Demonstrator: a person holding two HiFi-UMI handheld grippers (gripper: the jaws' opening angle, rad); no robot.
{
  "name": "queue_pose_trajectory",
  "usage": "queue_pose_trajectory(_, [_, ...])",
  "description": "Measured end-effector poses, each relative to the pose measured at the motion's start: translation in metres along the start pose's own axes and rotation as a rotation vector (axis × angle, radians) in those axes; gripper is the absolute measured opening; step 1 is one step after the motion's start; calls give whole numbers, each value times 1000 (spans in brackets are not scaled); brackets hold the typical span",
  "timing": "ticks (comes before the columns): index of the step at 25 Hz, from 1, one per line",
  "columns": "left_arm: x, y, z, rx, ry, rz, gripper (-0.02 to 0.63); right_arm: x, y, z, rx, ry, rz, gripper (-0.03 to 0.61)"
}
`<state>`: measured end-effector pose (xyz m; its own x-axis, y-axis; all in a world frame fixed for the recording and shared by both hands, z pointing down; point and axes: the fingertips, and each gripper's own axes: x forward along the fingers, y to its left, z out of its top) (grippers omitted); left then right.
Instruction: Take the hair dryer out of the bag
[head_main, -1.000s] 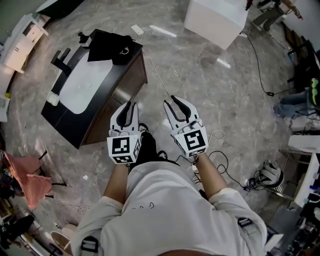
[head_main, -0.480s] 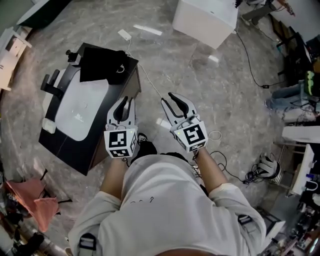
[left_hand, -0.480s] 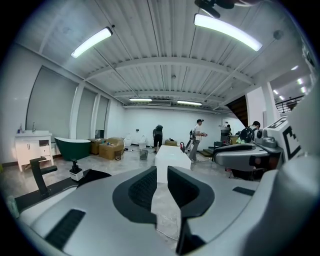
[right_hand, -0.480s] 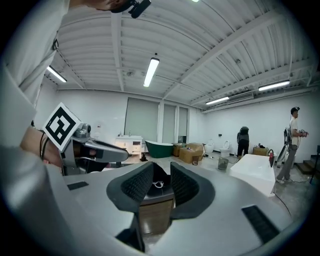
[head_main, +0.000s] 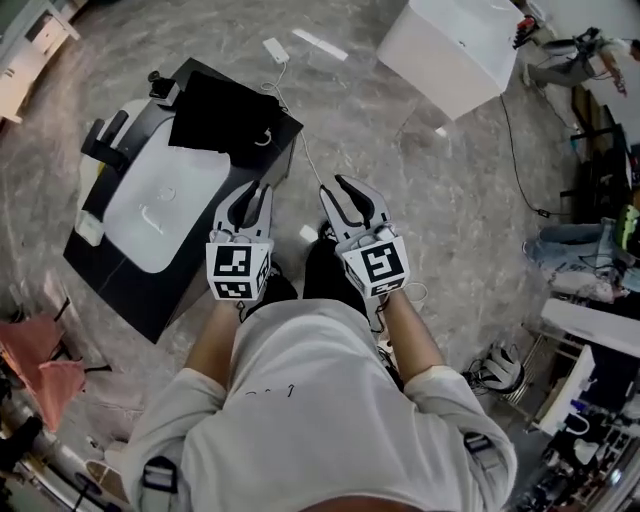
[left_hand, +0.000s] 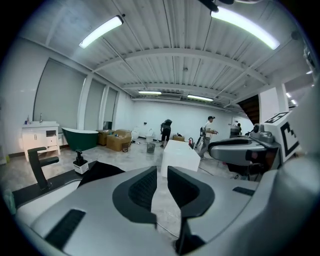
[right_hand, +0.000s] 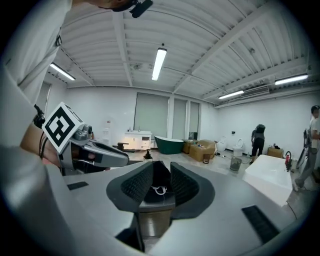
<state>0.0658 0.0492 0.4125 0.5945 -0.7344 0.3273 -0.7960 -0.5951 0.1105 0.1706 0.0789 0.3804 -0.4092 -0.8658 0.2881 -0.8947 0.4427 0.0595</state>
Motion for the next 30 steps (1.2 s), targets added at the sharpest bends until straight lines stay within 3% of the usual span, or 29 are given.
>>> queue_pose_trajectory(8, [64,53,19,-46,30,233,78,104,-53,24,-29,-18,252,97])
queue_pose_trajectory(14, [103,66,15,-85,139,393,78,157,-101,39,-58,-30,417,98])
queue_pose_trajectory(20, [125,78,-1,-114,219,541,78,199,-119,16,-91,15,579,97])
queue_pose_trajectory(25, [133,84,-34,-65,368,590,78,221,-110,-19,-99,87,678,100])
queue_pose_trajectory(30, [150,90,-67,-19,495,549,81,231,-102,-54,-59,173,736,103])
